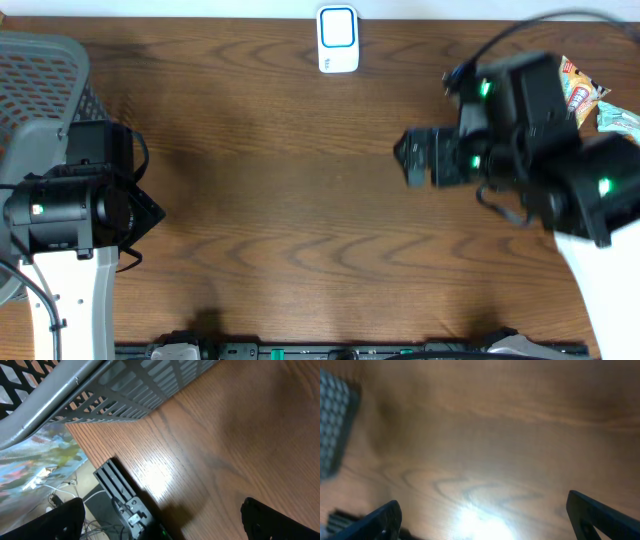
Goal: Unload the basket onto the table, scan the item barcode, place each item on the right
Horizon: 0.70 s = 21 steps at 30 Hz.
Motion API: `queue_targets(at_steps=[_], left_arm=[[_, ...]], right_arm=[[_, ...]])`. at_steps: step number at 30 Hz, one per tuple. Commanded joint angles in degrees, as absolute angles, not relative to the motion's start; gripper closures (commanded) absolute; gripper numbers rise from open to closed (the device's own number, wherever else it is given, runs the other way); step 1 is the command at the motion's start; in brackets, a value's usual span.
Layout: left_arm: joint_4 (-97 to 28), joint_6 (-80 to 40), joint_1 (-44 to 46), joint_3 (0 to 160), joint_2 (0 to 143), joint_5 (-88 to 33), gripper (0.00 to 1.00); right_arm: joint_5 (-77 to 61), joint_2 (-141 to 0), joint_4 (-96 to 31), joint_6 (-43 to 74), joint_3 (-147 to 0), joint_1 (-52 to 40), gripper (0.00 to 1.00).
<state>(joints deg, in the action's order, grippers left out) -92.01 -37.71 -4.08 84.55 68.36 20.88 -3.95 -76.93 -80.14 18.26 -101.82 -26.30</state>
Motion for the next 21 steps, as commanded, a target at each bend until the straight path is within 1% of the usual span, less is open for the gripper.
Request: queue_targets(at_steps=[1,6,9,21], left_arm=[[-92.3,-38.5,-4.3,84.6,68.1,21.1,0.02],[-92.3,-38.5,-4.3,84.6,68.1,21.1,0.02],[-92.3,-38.5,-4.3,84.6,68.1,21.1,0.02],[-92.3,-38.5,-4.3,84.6,68.1,21.0,0.02]], right_arm=[[0.1,-73.2,-80.1,19.1,-94.2,-29.1,0.01],[1.0,-67.7,-80.8,19.3,-83.8,-30.0,0.01],[0.5,-67.1,-80.8,19.2,-80.6,-30.0,0.01],[0.5,-67.4,-81.9,19.2,-77.1,-30.0,0.01]])
